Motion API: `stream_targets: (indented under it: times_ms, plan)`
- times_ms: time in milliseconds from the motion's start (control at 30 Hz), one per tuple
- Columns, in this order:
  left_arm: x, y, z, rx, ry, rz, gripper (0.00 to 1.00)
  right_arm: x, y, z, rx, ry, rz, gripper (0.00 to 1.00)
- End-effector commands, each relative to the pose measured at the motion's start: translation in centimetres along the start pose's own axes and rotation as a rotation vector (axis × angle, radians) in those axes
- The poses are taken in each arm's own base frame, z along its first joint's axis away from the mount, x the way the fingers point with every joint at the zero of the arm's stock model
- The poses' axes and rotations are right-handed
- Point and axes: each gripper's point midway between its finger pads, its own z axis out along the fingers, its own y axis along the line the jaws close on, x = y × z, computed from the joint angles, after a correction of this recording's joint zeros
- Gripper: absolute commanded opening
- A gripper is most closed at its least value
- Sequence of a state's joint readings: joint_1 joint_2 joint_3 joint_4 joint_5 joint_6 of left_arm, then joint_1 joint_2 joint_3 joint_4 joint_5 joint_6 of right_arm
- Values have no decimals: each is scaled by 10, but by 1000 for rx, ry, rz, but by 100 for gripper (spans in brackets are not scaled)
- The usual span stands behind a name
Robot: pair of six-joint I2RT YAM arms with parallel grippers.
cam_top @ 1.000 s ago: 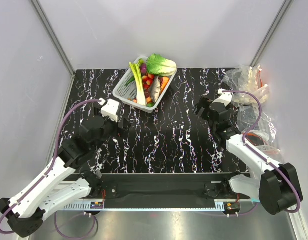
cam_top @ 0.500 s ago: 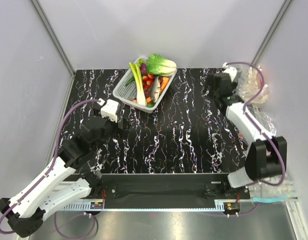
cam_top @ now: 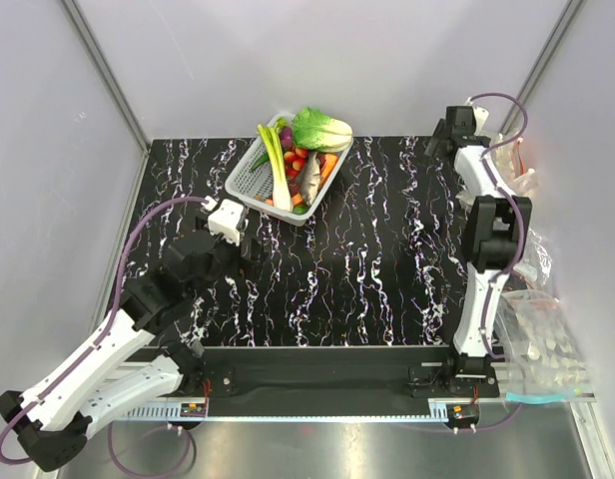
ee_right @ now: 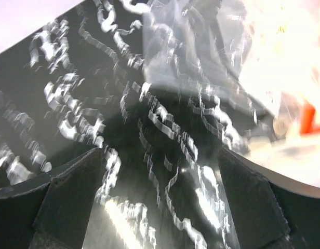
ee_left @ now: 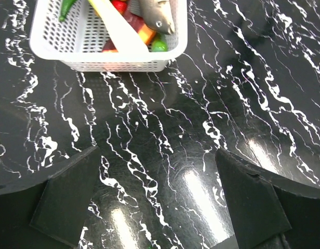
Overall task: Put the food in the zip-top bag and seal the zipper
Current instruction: Move the zipper food storage bag to the center of the board.
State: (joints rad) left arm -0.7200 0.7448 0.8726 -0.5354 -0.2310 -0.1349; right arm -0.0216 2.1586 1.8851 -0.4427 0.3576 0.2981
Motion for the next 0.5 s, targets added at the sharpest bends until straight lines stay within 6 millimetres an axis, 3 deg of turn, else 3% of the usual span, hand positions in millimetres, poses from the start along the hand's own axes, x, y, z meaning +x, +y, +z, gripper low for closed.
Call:
stream_targets:
  times_ms: [0, 167, 333, 467]
  plan:
    - [-12, -12, 2, 64, -27, -2, 99, -22, -21, 29, 99, -22, -6, 100]
    - [-12, -10, 3, 52, -24, 6, 99, -33, -25, 76, 121, -12, 62, 99]
    - [-13, -10, 2, 54, -29, 6, 99, -34, -25, 84, 124, -9, 93, 96]
    - [-14, -12, 1, 65, -32, 4, 99, -16, -24, 97, 55, 57, 144, 86]
